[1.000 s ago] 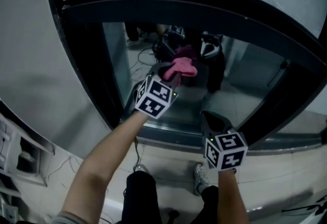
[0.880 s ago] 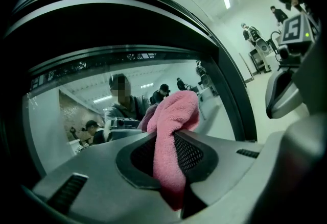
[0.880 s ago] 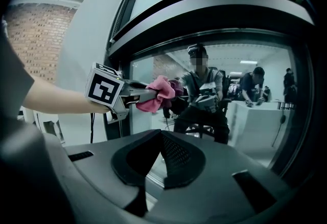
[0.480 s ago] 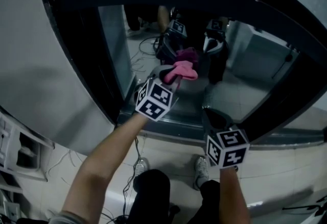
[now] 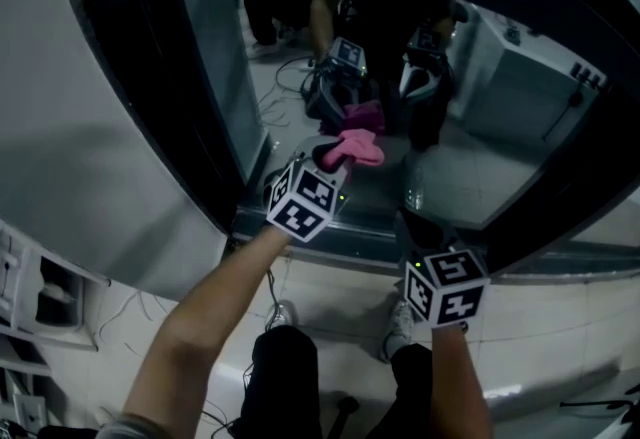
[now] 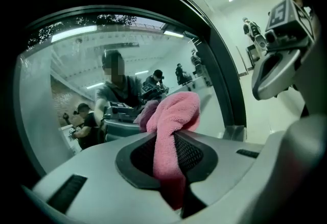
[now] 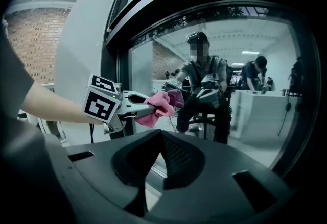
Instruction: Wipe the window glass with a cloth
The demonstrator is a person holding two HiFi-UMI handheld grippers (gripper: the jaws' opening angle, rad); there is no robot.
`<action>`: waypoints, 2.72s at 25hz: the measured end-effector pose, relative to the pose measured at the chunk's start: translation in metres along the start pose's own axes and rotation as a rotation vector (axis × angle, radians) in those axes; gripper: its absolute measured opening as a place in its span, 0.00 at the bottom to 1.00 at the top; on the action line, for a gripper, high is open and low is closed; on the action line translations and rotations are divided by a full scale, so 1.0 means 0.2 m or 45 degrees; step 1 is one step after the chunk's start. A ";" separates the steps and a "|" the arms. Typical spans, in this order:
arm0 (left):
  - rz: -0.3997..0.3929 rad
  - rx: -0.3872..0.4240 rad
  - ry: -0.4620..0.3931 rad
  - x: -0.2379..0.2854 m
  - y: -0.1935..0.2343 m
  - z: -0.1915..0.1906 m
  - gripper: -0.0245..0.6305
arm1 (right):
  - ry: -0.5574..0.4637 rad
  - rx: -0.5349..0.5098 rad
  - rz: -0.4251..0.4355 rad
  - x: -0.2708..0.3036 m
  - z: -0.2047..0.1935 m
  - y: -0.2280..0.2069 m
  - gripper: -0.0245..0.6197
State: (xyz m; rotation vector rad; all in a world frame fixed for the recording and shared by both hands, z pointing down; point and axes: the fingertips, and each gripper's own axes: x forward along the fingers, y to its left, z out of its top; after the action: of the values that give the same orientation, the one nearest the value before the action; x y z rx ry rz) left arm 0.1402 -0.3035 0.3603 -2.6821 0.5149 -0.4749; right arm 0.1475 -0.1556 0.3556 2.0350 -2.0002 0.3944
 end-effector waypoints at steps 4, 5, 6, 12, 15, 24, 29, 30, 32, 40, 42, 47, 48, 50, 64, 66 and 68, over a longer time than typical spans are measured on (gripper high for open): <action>-0.024 -0.016 0.039 0.03 -0.05 -0.12 0.12 | 0.013 0.019 0.013 0.04 -0.06 0.01 0.04; -0.031 -0.020 0.046 0.04 -0.06 -0.14 0.12 | 0.021 0.025 0.017 0.06 -0.09 0.01 0.04; -0.038 -0.024 0.052 0.05 -0.08 -0.17 0.12 | 0.032 0.032 0.022 0.07 -0.11 0.01 0.04; -0.073 -0.041 0.066 0.09 -0.15 -0.30 0.12 | 0.079 0.062 0.026 0.14 -0.25 0.00 0.04; -0.090 -0.048 0.076 0.10 -0.18 -0.35 0.12 | 0.106 0.075 0.037 0.18 -0.30 0.01 0.04; -0.124 -0.079 0.141 0.13 -0.28 -0.53 0.12 | 0.129 0.098 0.056 0.25 -0.40 0.03 0.04; -0.149 -0.100 0.160 0.16 -0.33 -0.63 0.12 | 0.161 0.106 0.060 0.29 -0.48 0.02 0.04; -0.153 -0.104 0.163 0.16 -0.34 -0.65 0.12 | 0.167 0.109 0.065 0.30 -0.49 0.02 0.04; -0.164 -0.113 0.176 0.17 -0.37 -0.69 0.12 | 0.176 0.114 0.073 0.32 -0.51 0.03 0.04; -0.198 -0.153 0.243 0.21 -0.46 -0.90 0.12 | 0.223 0.122 0.062 0.38 -0.64 0.00 0.04; -0.206 -0.158 0.258 0.23 -0.48 -0.94 0.12 | 0.235 0.126 0.066 0.40 -0.66 0.00 0.04; -0.221 -0.160 0.274 0.26 -0.51 -0.99 0.12 | 0.257 0.139 0.070 0.43 -0.69 -0.02 0.04; -0.223 -0.164 0.279 0.27 -0.52 -1.00 0.12 | 0.262 0.142 0.076 0.43 -0.70 -0.02 0.04; -0.228 -0.170 0.292 0.29 -0.54 -1.04 0.12 | 0.272 0.148 0.083 0.44 -0.73 -0.03 0.04; -0.271 -0.179 0.341 0.35 -0.70 -1.29 0.12 | 0.344 0.121 0.134 0.54 -0.86 0.02 0.04; -0.278 -0.184 0.347 0.35 -0.72 -1.32 0.12 | 0.362 0.113 0.141 0.55 -0.88 0.05 0.04; -0.286 -0.189 0.362 0.35 -0.74 -1.36 0.12 | 0.374 0.106 0.149 0.55 -0.89 0.08 0.04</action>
State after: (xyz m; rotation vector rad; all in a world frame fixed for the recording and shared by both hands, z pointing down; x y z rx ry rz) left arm 0.1382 -0.2828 0.6760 -2.8452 0.3364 -0.9253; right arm 0.1320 -0.1930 0.5611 1.7872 -1.9523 0.7641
